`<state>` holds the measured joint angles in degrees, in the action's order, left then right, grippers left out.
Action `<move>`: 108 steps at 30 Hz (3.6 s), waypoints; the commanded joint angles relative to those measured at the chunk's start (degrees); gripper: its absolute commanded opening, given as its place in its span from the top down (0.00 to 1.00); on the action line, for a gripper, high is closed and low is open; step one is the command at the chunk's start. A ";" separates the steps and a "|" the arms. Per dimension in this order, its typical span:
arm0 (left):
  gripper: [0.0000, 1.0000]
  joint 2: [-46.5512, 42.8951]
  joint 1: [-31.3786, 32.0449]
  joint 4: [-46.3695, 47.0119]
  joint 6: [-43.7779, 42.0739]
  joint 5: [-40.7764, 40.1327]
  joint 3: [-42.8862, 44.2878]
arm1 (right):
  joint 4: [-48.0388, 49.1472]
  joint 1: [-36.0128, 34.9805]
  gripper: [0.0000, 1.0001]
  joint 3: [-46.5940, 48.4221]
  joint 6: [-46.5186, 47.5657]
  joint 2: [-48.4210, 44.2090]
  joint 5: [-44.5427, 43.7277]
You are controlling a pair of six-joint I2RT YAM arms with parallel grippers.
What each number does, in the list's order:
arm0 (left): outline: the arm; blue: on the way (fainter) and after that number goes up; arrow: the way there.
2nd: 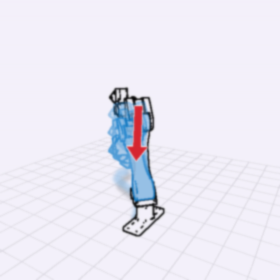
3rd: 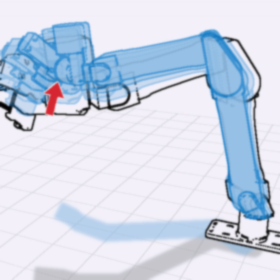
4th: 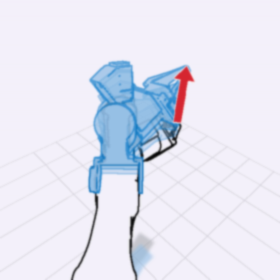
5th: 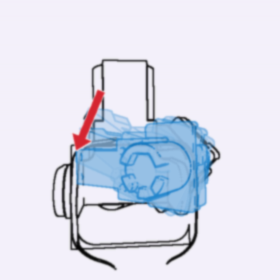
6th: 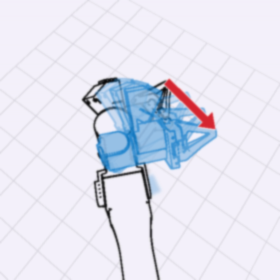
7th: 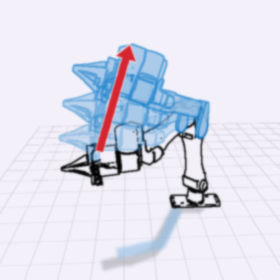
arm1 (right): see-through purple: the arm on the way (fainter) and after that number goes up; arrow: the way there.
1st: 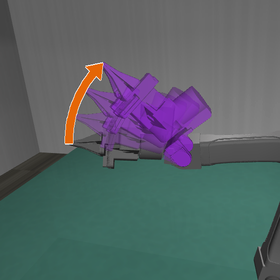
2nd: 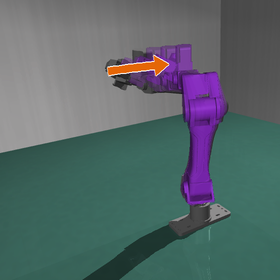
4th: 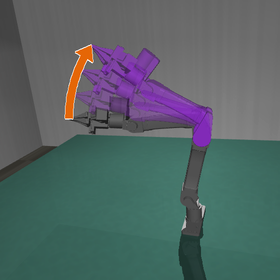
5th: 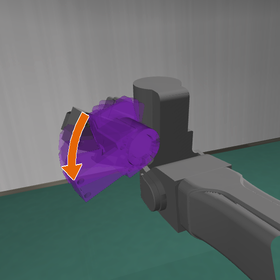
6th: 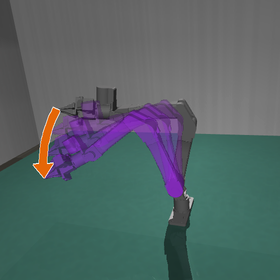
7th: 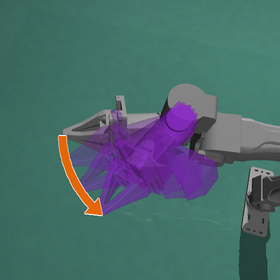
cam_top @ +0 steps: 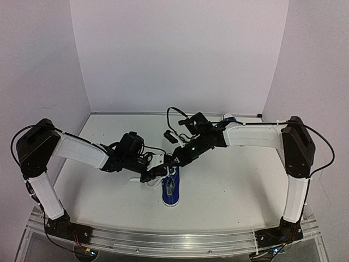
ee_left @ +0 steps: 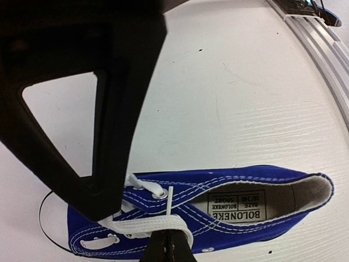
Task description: Tie the shoes
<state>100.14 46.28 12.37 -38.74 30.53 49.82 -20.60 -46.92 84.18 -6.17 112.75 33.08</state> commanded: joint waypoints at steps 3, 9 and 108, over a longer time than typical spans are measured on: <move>1.00 -5.27 0.50 0.55 -0.50 2.37 -1.93 | 1.79 0.25 1.00 -0.74 0.46 -4.24 1.32; 1.00 -4.29 0.90 3.87 2.58 3.11 -1.42 | 1.83 0.32 0.88 -0.74 -1.08 -4.09 1.87; 0.63 -13.11 -3.33 -29.36 5.21 -18.04 2.41 | 33.17 4.61 1.00 -25.99 -25.82 -8.67 15.38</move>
<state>87.87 42.74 -0.70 -32.70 19.44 48.86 10.96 -42.15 58.70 -32.17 107.09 49.76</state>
